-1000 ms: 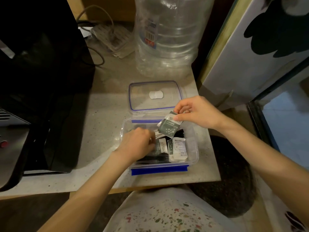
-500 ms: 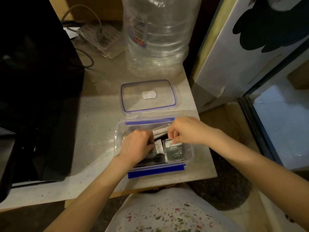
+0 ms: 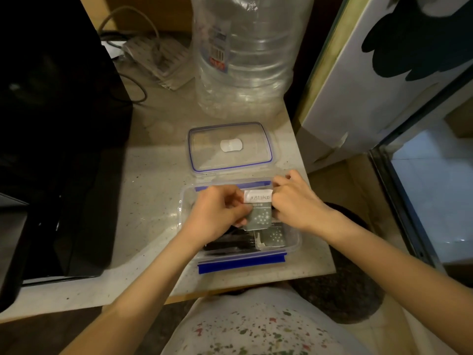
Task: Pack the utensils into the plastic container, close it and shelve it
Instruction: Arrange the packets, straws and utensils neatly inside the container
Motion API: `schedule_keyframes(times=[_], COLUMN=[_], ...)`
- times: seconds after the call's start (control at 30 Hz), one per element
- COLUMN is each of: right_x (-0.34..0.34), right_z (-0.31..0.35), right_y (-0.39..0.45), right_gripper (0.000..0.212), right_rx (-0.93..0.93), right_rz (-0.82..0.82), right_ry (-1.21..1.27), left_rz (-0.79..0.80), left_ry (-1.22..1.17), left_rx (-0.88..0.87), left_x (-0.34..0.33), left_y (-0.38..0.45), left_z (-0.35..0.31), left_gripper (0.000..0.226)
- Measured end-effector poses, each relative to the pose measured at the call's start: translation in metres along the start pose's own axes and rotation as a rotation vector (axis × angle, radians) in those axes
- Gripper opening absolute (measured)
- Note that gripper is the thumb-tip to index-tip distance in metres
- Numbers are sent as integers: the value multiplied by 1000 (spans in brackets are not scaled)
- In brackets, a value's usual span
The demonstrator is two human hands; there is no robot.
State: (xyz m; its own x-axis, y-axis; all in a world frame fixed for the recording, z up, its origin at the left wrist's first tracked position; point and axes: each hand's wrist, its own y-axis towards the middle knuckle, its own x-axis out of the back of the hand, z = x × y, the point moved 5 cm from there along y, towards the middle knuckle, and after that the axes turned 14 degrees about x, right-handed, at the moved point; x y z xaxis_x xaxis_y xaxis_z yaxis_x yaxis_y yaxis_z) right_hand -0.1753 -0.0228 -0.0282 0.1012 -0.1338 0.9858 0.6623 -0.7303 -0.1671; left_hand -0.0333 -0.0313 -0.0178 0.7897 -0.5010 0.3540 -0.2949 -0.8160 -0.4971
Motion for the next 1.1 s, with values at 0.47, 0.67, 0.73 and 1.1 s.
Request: schedule_keyframes(times=[0.47,0.67,0.73,1.1], right_x=[10,-5,-6,-11], right_z=[3,11,12,37], right_y=[-7,-5,-6,10], right_gripper=[29,38,38,26], right_rx=[25,89,106,144], right_rz=[-28,42,57,368], right_ry=[286,184,165,899], left_rz=[160,-6,58,340], left_ry=[89,526,676,764], left_rx=[157,-113,-170,-119], left_x=[-50,-17,-12,-3], left_y=[30,15,7,-2], left_z=[21,24,29,39], left_gripper=[19,8,15,19])
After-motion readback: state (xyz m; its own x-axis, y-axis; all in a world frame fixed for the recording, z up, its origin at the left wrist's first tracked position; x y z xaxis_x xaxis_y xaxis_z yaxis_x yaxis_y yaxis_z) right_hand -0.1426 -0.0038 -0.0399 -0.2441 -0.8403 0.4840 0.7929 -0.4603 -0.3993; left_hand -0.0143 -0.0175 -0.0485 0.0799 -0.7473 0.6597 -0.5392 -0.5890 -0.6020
